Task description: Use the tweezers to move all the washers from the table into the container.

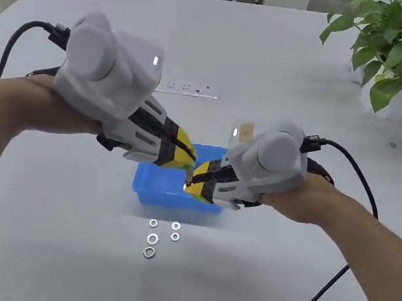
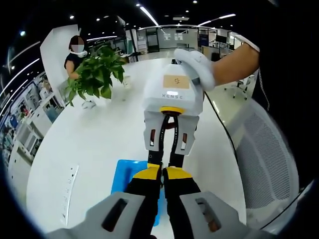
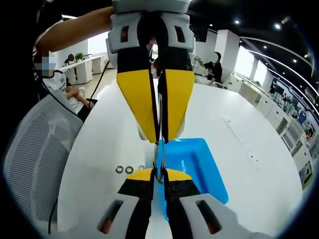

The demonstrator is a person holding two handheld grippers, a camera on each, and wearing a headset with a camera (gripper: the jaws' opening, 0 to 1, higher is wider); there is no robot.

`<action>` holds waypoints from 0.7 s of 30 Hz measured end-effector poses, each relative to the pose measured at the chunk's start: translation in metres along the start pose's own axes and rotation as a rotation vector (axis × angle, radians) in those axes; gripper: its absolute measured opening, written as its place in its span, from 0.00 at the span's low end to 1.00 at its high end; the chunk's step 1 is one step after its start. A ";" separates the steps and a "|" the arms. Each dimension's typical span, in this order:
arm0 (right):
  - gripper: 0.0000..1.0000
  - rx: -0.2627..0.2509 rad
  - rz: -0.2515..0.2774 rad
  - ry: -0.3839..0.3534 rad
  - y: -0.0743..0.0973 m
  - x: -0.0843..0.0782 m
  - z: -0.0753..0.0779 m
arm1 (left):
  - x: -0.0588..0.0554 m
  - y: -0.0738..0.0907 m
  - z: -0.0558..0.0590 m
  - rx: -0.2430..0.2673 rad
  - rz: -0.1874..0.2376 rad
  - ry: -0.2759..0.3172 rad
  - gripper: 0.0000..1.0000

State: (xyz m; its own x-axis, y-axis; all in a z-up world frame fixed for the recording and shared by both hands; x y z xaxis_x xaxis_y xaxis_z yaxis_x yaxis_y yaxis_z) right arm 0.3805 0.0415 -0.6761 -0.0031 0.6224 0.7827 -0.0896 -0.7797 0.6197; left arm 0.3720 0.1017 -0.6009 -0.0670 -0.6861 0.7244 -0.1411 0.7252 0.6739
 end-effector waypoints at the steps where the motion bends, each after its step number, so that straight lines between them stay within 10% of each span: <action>1: 0.09 0.000 -0.001 0.001 -0.001 0.000 0.002 | -0.001 -0.001 -0.002 0.001 -0.001 -0.001 0.06; 21: 0.09 0.007 0.005 -0.012 -0.027 -0.016 0.038 | -0.027 -0.017 -0.034 0.021 -0.018 -0.018 0.06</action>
State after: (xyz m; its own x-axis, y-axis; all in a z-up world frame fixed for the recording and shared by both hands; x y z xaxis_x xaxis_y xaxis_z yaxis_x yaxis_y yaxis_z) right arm 0.4210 0.0498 -0.7030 0.0080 0.6173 0.7867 -0.0831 -0.7836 0.6157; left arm 0.4095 0.1096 -0.6275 -0.0820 -0.7000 0.7094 -0.1633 0.7116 0.6833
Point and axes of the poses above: the centre of the closed fingertips' face, and the gripper's own axes: y roughly backward along the fingers, z roughly to its right, x roughly out of its top, the point moved 6 cm from there along y, roughly backward along the fingers, and after that the axes turned 4 degrees about -y, right-handed, at the moved point
